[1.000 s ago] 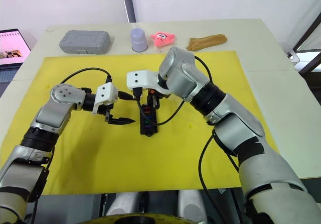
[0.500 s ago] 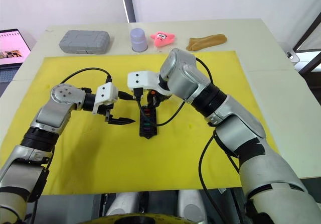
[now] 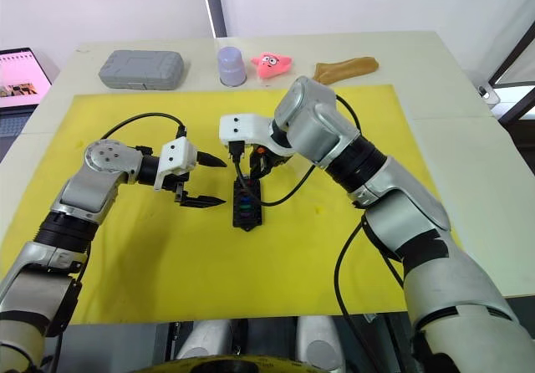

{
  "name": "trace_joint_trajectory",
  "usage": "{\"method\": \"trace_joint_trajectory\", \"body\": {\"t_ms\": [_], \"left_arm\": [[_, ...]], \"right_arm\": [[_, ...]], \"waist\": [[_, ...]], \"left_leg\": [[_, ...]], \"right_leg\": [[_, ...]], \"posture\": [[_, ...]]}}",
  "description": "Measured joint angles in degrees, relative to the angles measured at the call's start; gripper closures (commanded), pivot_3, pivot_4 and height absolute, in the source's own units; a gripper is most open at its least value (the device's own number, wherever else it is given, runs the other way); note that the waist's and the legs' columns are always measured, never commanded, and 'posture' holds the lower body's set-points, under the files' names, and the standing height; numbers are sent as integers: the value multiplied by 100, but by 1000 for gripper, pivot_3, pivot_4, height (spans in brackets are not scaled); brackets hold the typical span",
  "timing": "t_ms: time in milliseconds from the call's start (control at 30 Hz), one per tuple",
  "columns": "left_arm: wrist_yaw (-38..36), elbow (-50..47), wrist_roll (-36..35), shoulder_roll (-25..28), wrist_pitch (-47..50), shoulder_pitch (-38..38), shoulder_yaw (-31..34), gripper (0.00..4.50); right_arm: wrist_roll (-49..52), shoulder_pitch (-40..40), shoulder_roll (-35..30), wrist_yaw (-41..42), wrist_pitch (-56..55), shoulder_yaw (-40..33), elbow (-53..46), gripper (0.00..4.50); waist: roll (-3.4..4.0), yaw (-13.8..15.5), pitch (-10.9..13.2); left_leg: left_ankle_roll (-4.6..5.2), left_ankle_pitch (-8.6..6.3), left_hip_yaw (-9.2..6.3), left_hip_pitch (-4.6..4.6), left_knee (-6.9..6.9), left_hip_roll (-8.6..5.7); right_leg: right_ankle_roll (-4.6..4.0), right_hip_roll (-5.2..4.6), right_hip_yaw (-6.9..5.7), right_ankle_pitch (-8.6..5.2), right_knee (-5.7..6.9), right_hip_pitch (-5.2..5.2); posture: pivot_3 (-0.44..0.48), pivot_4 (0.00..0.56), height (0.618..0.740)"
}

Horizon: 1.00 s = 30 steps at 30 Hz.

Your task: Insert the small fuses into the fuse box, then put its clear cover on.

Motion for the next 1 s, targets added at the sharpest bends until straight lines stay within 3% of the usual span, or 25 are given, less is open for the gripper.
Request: {"method": "trace_joint_trajectory", "body": {"t_ms": [233,367,467,500,533,1000], "left_arm": [[21,85,-1,-12,-47,-47,1,0],[36,81,-18,-21,-43,-41,9,0],[56,18,-51,-15,-1,-26,29,0],[70,-20,-61,-14,14,-17,36,0],[83,-70,-72,-15,26,-3,40,0],[276,-462,-205,-1,409,202,107,0]], "right_arm": [[604,50,-82,-240,292,-821,-632,3057],[1044,983,7,-898,-545,-1705,-1479,3057],[1280,1601,34,-1070,-984,-1797,-1603,3872],[1353,1685,73,-1153,-974,-1863,-1584,4407],[1437,1745,118,-1267,-967,-1954,-1573,4488],[1625,2407,121,-1973,-953,-2000,-1335,4488]], "waist": [[0,4,0],[-3,28,-2],[-3,11,-1],[-2,8,-1],[-2,7,-1],[-2,8,-1]], "left_leg": [[0,0,0,-1,-1,3],[0,0,-5,0,0,6],[0,0,2,1,4,4],[0,0,2,1,3,5],[0,0,2,2,2,6],[0,0,3,4,0,8]], "right_leg": [[0,0,0,0,1,-1],[1,-5,-2,0,-3,6],[1,-8,-1,1,0,5],[1,-7,-1,1,1,4],[1,-4,-1,1,2,4],[1,-3,-1,1,0,6]], "posture": [[0,150,740],[0,150,740],[0,150,740],[0,150,740],[0,150,740],[0,150,740]]}}
